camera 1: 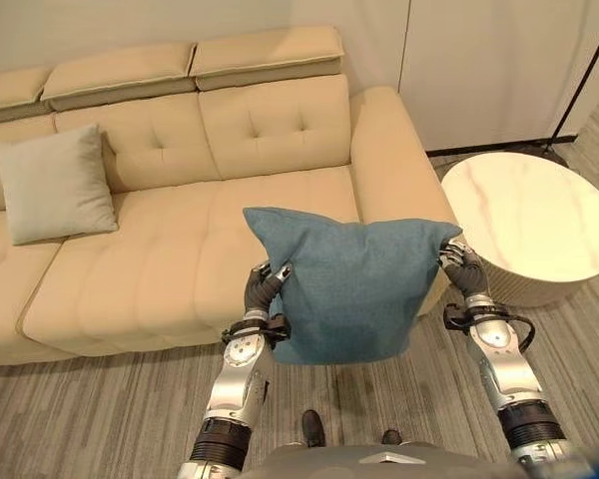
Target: Pick up all the scattered cushions and arrange them neatly on the sofa.
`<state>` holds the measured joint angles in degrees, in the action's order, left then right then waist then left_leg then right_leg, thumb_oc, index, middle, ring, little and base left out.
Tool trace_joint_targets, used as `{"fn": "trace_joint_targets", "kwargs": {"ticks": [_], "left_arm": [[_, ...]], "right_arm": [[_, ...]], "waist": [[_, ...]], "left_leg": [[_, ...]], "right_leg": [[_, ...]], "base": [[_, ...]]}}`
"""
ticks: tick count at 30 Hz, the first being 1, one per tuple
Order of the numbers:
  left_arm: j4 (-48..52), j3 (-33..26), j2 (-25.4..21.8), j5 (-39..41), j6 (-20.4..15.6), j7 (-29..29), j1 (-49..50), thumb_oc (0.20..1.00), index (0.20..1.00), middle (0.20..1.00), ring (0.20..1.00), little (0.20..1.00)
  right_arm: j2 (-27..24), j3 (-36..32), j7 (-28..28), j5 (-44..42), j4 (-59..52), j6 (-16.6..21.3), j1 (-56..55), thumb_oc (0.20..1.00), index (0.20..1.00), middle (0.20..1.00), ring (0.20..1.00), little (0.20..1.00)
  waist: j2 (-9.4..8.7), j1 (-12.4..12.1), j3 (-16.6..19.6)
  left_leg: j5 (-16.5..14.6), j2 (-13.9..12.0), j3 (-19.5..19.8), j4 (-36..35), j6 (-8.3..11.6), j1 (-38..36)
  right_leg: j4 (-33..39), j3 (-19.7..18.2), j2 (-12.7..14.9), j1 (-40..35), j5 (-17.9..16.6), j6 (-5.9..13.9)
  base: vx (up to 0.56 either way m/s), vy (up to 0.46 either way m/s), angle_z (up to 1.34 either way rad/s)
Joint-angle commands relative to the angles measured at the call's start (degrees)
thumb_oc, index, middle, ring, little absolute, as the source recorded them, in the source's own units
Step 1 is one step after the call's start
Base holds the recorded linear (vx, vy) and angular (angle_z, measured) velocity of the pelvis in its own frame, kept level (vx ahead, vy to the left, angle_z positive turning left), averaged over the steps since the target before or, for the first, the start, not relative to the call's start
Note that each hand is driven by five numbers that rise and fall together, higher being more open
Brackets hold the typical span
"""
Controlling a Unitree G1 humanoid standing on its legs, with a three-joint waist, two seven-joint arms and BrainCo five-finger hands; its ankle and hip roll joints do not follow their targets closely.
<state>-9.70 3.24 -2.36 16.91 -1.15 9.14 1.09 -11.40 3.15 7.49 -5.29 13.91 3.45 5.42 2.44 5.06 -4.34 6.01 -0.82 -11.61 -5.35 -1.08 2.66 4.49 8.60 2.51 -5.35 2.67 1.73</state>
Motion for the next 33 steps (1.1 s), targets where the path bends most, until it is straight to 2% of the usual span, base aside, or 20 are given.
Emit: {"fn": "trace_joint_targets", "kwargs": {"ticks": [1, 2, 5, 6, 7, 8, 10, 11, 12, 14, 17, 18, 20, 22, 23, 25, 26, 28, 29, 33], "left_arm": [[8.6, 0.2, -0.1, 2.2, -6.1, -1.3, -6.3, 0.2, 0.2, 0.2, 0.2, 0.2], [8.9, 0.2, -0.8, 1.7, -6.5, -1.0, -6.8, 0.2, 0.2, 0.2, 0.2, 0.2], [9.4, 0.0, -1.3, 1.5, -6.7, -0.8, -7.1, 0.2, 0.2, 0.2, 0.2, 0.2], [9.6, -0.1, -1.6, 1.4, -7.0, -0.6, -7.3, 0.2, 0.2, 0.2, 0.2, 0.2], [9.4, 0.0, -1.7, 1.3, -7.2, -0.4, -7.6, 0.2, 0.2, 0.2, 0.2, 0.2], [9.4, 0.3, -1.4, 1.2, -7.4, -0.2, -8.2, 0.2, 0.2, 0.2, 0.2, 0.2], [9.6, 0.5, -1.3, 1.3, -7.5, -0.3, -8.2, 0.2, 0.2, 0.2, 0.2, 0.2], [9.4, 1.1, -1.2, 1.0, -7.4, -0.3, -8.4, 0.2, 0.2, 0.2, 0.2, 0.2], [9.6, 1.7, -1.1, 0.8, -7.4, -0.5, -8.4, 0.2, 0.2, 0.2, 0.2, 0.2], [9.6, 1.6, -1.1, 0.6, -7.4, 0.0, -9.1, 0.2, 0.2, 0.2, 0.2, 0.2], [9.6, 2.2, -0.5, 0.9, -7.5, -0.2, -9.7, 0.2, 0.2, 0.2, 0.2, 0.2], [9.6, 2.4, -0.1, 1.0, -7.6, -0.4, -10.1, 0.2, 0.2, 0.2, 0.2, 0.2], [9.7, 2.8, 0.4, 1.3, -7.6, -0.7, -10.0, 0.2, 0.2, 0.2, 0.2, 0.2], [9.7, 3.3, 0.6, 1.4, -7.4, -1.2, -9.9, 0.2, 0.2, 0.2, 0.2, 0.2], [9.7, 4.0, 1.0, 1.7, -7.1, -1.6, -9.7, 0.2, 0.2, 0.2, 0.2, 0.2], [9.7, 4.0, 1.0, 1.7, -7.1, -1.6, -9.7, 0.2, 0.2, 0.2, 0.2, 0.2], [9.5, 4.3, 0.9, 1.9, -6.8, -2.0, -9.6, 0.2, 0.2, 0.2, 0.2, 0.2], [9.2, 4.3, 0.5, 1.8, -6.6, -2.3, -9.7, 0.2, 0.2, 0.2, 0.2, 0.2], [9.3, 3.7, -0.1, 1.7, -6.4, -2.3, -9.8, 0.2, 0.2, 0.2, 0.2, 0.2], [9.5, 3.0, -0.3, 2.4, -6.6, -2.2, -9.7, 0.2, 0.2, 0.2, 0.2, 0.2]], "right_arm": [[3.8, 2.4, -1.0, 1.1, -2.6, 3.9, 5.4, 0.2, 0.2, 0.2, 0.2, 0.2], [5.0, 3.8, -1.0, 0.9, -3.0, 4.3, 6.4, 0.2, 0.2, 0.2, 0.2, 0.2], [6.0, 4.5, -1.2, 1.0, -3.7, 4.6, 6.9, 0.2, 0.2, 0.2, 0.2, 0.2], [6.9, 5.3, -1.6, 0.7, -4.3, 4.9, 7.1, 0.2, 0.2, 0.2, 0.2, 0.2], [7.3, 5.4, -1.6, 0.7, -4.8, 5.1, 7.0, 0.2, 0.2, 0.2, 0.2, 0.2], [7.9, 5.4, -1.6, 0.7, -6.0, 5.3, 6.4, 0.2, 0.2, 0.2, 0.2, 0.2], [7.7, 5.3, -1.6, 0.6, -6.1, 5.3, 6.1, 0.2, 0.2, 0.2, 0.2, 0.2], [7.1, 5.6, -1.1, 0.5, -6.2, 5.4, 6.1, 0.2, 0.2, 0.2, 0.2, 0.2], [6.7, 5.8, -0.8, 0.5, -6.7, 5.5, 6.2, 0.2, 0.2, 0.2, 0.2, 0.2], [6.8, 5.9, -1.0, 0.1, -7.0, 5.3, 6.1, 0.2, 0.2, 0.2, 0.2, 0.2], [6.5, 6.1, -1.2, -0.5, -7.3, 5.4, 4.8, 0.2, 0.2, 0.2, 0.2, 0.2], [6.3, 5.5, -1.2, -0.4, -7.3, 5.6, 4.3, 0.2, 0.2, 0.2, 0.2, 0.2], [5.7, 5.0, -1.1, -0.6, -7.3, 5.8, 3.5, 0.2, 0.2, 0.2, 0.2, 0.2], [5.1, 3.9, -1.2, -0.7, -7.3, 5.9, 2.7, 0.2, 0.2, 0.2, 0.2, 0.2], [4.4, 2.8, -1.3, -1.1, -7.3, 5.7, 1.9, 0.2, 0.2, 0.2, 0.2, 0.2], [4.4, 2.8, -1.3, -1.1, -7.3, 5.7, 1.8, 0.2, 0.2, 0.2, 0.2, 0.2], [4.1, 2.4, -1.3, -1.3, -7.3, 5.5, 2.0, 0.2, 0.2, 0.2, 0.2, 0.2], [3.8, 2.2, -1.3, -1.2, -7.3, 5.3, 2.3, 0.2, 0.2, 0.2, 0.2, 0.2], [3.6, 2.4, -1.2, -1.3, -6.9, 5.0, 2.8, 0.2, 0.2, 0.2, 0.2, 0.2], [3.4, 3.1, -1.3, -1.3, -6.5, 4.9, 3.1, 0.2, 0.2, 0.2, 0.2, 0.2]], "waist": [[-3.28, -2.2, 4.5], [-3.58, -3.3, 3.9], [-3.53, -4.1, 3.1], [-3.35, -4.7, 2.4], [-3.15, -4.8, 2.1], [-3.09, -4.4, 1.8], [-3.13, -4.0, 1.7], [-3.49, -3.5, 1.3], [-3.96, -2.9, 0.7], [-4.48, -2.3, 0.0], [-4.75, -1.3, -0.2], [-4.71, -1.2, 0.3], [-4.66, -0.8, 1.5], [-5.08, -0.2, 1.9], [-6.51, 0.4, 2.4], [-6.51, 0.4, 2.4], [-7.84, -0.2, 2.2], [-8.84, -0.8, 2.1], [-9.5, -2.4, 1.0], [-8.98, -4.5, -1.1]], "left_leg": [[-7.6, 2.1, 0.4, 0.4, 1.95, -4.7], [-8.0, 2.0, 0.5, 0.4, 1.6, -5.1], [-8.2, 1.9, 0.5, 0.4, 1.47, -5.6], [-8.4, 1.6, 1.0, 0.4, 1.34, -6.2], [-8.5, 1.4, 1.4, 0.4, 1.43, -6.5], [-8.2, 1.6, 3.1, 0.4, 1.57, -7.4], [-7.9, 1.9, 4.0, 0.4, 1.67, -7.8], [-8.4, 2.6, 5.5, 0.4, 1.49, -8.8], [-9.0, 3.3, 7.6, 0.4, 1.06, -10.2], [-9.6, 3.9, 9.6, 0.4, 0.94, -11.8], [-9.7, 3.7, 11.5, 0.4, 1.27, -13.6], [-8.6, 3.4, 12.1, 0.4, 1.79, -13.9], [-8.3, 2.3, 12.6, 0.7, 2.78, -14.8], [-7.7, 1.6, 12.7, 5.3, 3.94, -13.4], [-7.9, 0.6, 9.8, 10.2, 4.28, -9.9], [-8.0, 0.6, 9.8, 10.3, 4.28, -9.8], [-9.2, 0.7, 8.1, 10.1, 3.21, -6.7], [-10.6, 0.7, 6.8, 8.7, 2.43, -4.1], [-8.2, 1.4, 7.6, 8.8, 2.63, 2.2], [-4.9, 1.5, 10.9, 10.3, 3.62, 9.8]], "right_leg": [[-1.1, -5.5, -1.2, 1.4, -5.9, 2.7], [-5.4, -5.7, -0.8, 2.9, -5.4, 3.32], [-10.2, -5.2, -0.3, 4.6, -4.6, 3.9], [-15.2, -4.6, 0.2, 6.1, -4.5, 4.51], [-17.5, -4.5, 0.0, 7.1, -4.6, 4.72], [-18.6, -6.1, -2.0, 9.3, -5.0, 4.42], [-18.0, -6.9, -2.9, 9.8, -5.1, 4.38], [-14.5, -7.6, -4.1, 11.0, -5.9, 3.8], [-10.8, -8.3, -5.6, 12.8, -7.5, 3.45], [-8.5, -8.1, -6.3, 16.3, -9.7, 3.86], [-6.9, -9.0, -6.3, 14.9, -10.3, 3.34], [-7.2, -9.5, -6.6, 14.7, -10.6, 2.81], [-6.3, -8.2, -6.2, 13.1, -10.0, 2.35], [-5.4, -7.1, -5.6, 11.3, -9.8, 1.84], [-2.5, -5.9, -4.1, 7.8, -9.6, 1.58], [-2.5, -5.9, -4.1, 7.7, -9.6, 1.59], [-0.9, -6.1, -3.0, 5.8, -9.4, 1.61], [-0.2, -6.6, -2.3, 4.8, -8.5, 1.49], [0.2, -8.3, -2.5, 3.1, -7.4, 0.91], [-0.6, -11.7, -3.1, 1.2, -5.7, 0.09]], "base": [[0.13, 0.295, -0.08], [0.06, 0.207, -0.07], [0.04, 0.149, -0.1], [0.06, 0.173, -0.01], [0.15, 0.189, -0.21], [0.12, 0.105, -0.27], [0.15, 0.053, 0.66], [0.28, 0.039, 1.02], [0.23, 0.027, 0.83], [0.22, 0.017, 0.71], [0.22, -0.019, 0.7], [0.33, -0.105, 0.9], [0.29, -0.1, 0.92], [0.25, -0.106, 0.77], [0.25, -0.104, 0.58], [0.15, -0.054, 0.59], [0.16, -0.036, 0.35], [0.22, -0.032, 0.13], [0.2, -0.006, -0.02], [0.13, 0.061, -0.37]]}}
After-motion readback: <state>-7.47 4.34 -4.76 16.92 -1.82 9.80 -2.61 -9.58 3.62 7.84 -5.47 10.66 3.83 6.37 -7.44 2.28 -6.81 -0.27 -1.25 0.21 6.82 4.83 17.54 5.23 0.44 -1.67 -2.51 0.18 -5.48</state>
